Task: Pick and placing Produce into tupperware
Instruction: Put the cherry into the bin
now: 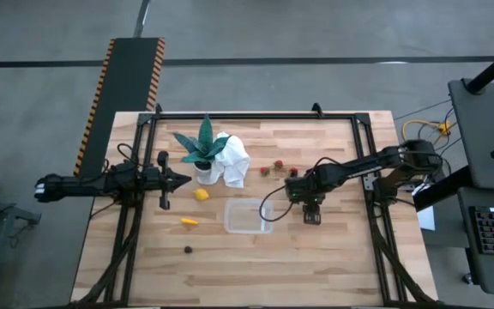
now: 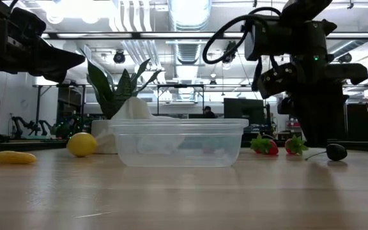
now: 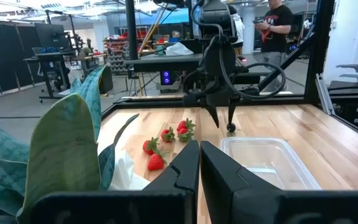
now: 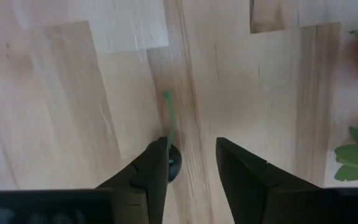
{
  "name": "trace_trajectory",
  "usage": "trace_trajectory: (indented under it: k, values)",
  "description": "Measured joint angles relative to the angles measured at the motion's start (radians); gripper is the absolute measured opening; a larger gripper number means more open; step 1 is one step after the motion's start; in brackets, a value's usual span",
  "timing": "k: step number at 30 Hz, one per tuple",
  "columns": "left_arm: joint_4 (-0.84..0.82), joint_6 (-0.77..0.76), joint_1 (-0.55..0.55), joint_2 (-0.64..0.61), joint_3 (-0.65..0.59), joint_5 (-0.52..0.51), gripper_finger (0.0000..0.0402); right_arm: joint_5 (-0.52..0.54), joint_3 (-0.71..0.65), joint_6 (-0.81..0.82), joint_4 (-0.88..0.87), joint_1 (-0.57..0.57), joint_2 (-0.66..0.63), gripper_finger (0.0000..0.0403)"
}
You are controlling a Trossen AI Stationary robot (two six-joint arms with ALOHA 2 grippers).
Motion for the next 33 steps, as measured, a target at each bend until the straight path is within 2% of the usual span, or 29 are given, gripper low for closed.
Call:
trace_trajectory:
  k: [4, 10, 33]
  values:
    - [0.0, 0.0, 0.0, 0.01, 0.0, 0.0, 0.0, -0.005, 0.0, 0.0, 0.018, 0.0, 0.015, 0.013]
    - [0.003, 0.0, 0.0, 0.03, 0.0, 0.0, 0.0, -0.083, 0.0, 0.001, 0.045, 0.001, 0.03, 0.0125]
    - [0.003, 0.0, 0.0, 0.07, 0.0, 0.0, 0.0, -0.069, -0.001, -0.027, 0.122, 0.006, 0.033, 0.0123]
